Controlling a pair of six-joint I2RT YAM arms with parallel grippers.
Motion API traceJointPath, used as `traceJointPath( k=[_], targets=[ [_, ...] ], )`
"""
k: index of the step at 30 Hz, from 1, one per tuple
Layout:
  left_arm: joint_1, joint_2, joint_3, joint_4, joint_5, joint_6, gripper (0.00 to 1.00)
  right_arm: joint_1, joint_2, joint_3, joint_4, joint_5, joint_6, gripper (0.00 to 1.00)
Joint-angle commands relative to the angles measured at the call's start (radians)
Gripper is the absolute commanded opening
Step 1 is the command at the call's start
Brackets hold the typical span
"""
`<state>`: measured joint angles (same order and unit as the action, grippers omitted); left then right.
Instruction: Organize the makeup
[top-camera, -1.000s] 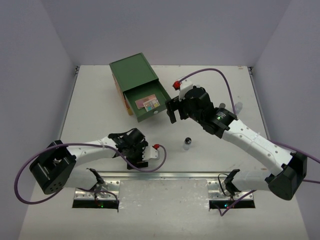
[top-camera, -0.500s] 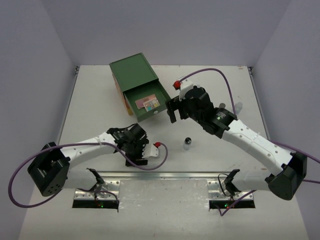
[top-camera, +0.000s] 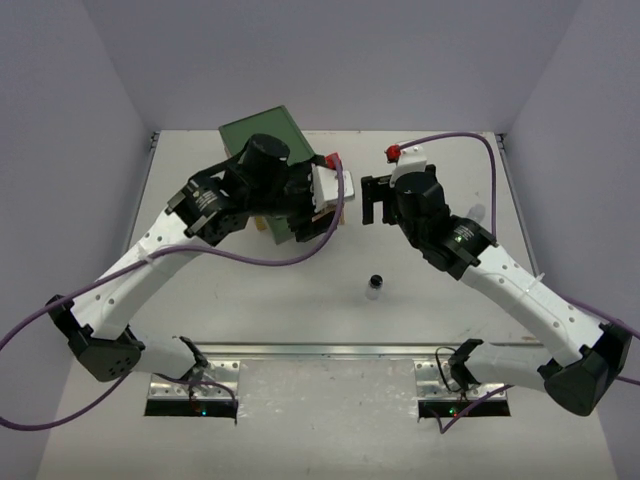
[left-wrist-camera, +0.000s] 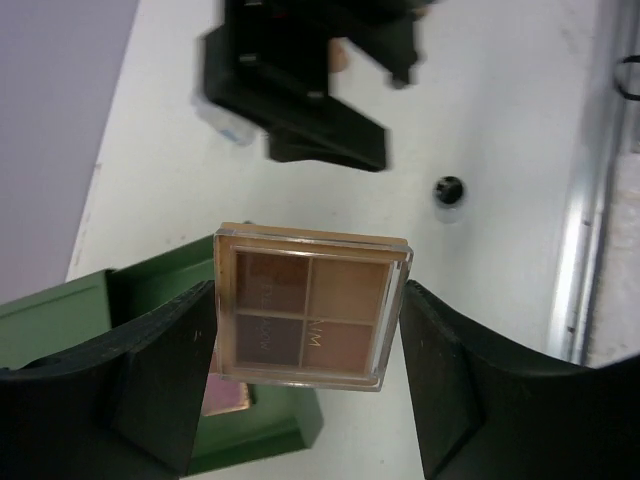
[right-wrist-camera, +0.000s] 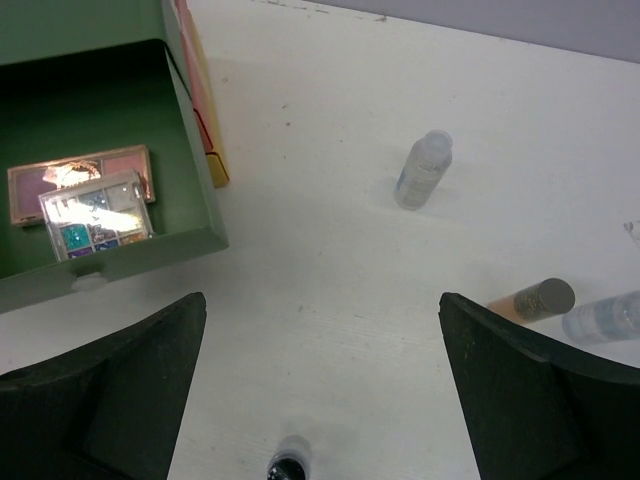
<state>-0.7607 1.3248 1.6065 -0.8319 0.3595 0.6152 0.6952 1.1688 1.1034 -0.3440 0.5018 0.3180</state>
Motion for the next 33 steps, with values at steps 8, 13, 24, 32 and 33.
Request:
traceJointPath(
  k=[8,13,24,32,33],
  targets=[
    [0.195,0.324,0.181,0.021,-0.342,-0.078,0.02,-0.001,-0.029,-0.022,0.027,0.012,0.033,0.98],
    [0.195,0.366,0.173,0.038,-0.403,-0.095,0.12,-0.002,-0.050,-0.052,0.028,-0.005,0.042,0.98],
    [0.195,0.403,0.144,0.023,-0.419,-0.091,0.66,-0.001,0.019,-0.033,0.023,-0.228,0.010,0.98],
    [0.195,0.399,0.182,0.022,-0.415,-0.092,0.78,-0.002,0.038,-0.053,0.082,-0.303,0.027,0.98],
    [0.195,0.400,0.185,0.021,-0.415,-0.091,0.78,-0.002,0.044,-0.049,0.078,-0.309,0.028,0.98]
  ],
)
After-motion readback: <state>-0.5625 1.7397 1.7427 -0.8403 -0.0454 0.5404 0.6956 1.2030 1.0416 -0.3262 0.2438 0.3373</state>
